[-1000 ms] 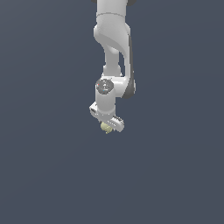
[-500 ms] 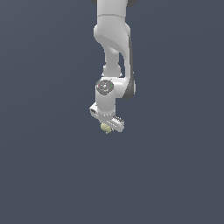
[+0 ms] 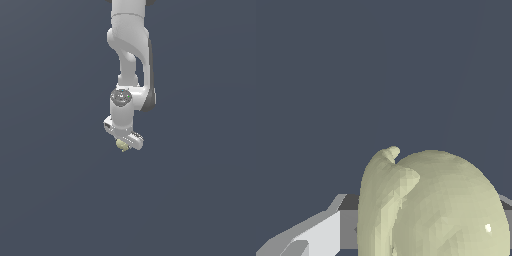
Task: Pick up the object and move it to a goal position.
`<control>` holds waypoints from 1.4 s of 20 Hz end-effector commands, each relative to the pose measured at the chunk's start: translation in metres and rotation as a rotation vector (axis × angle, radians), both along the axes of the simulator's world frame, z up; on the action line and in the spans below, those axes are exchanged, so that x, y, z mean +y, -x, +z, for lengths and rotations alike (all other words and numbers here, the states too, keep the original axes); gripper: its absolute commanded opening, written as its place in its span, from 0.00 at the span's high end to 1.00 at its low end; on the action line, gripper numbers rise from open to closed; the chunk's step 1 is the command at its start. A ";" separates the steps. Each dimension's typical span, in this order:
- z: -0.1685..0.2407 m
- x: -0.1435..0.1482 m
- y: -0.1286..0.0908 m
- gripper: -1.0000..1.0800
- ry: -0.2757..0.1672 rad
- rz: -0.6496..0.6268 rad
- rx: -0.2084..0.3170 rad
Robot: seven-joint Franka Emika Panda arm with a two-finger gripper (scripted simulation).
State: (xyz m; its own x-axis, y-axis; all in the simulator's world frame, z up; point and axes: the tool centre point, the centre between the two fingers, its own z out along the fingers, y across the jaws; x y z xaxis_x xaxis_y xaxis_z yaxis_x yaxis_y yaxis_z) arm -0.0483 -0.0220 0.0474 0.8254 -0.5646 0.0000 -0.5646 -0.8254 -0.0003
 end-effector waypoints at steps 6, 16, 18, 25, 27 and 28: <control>0.033 0.023 0.007 1.00 0.000 0.001 -0.001; 0.119 0.084 0.025 1.00 0.001 0.000 -0.001; 0.140 0.098 0.029 1.00 0.002 0.000 -0.001; 0.214 0.149 0.043 1.00 0.004 -0.001 -0.001; 0.234 0.163 0.047 1.00 0.004 -0.001 -0.001; 0.244 0.170 0.049 1.00 0.004 -0.001 -0.001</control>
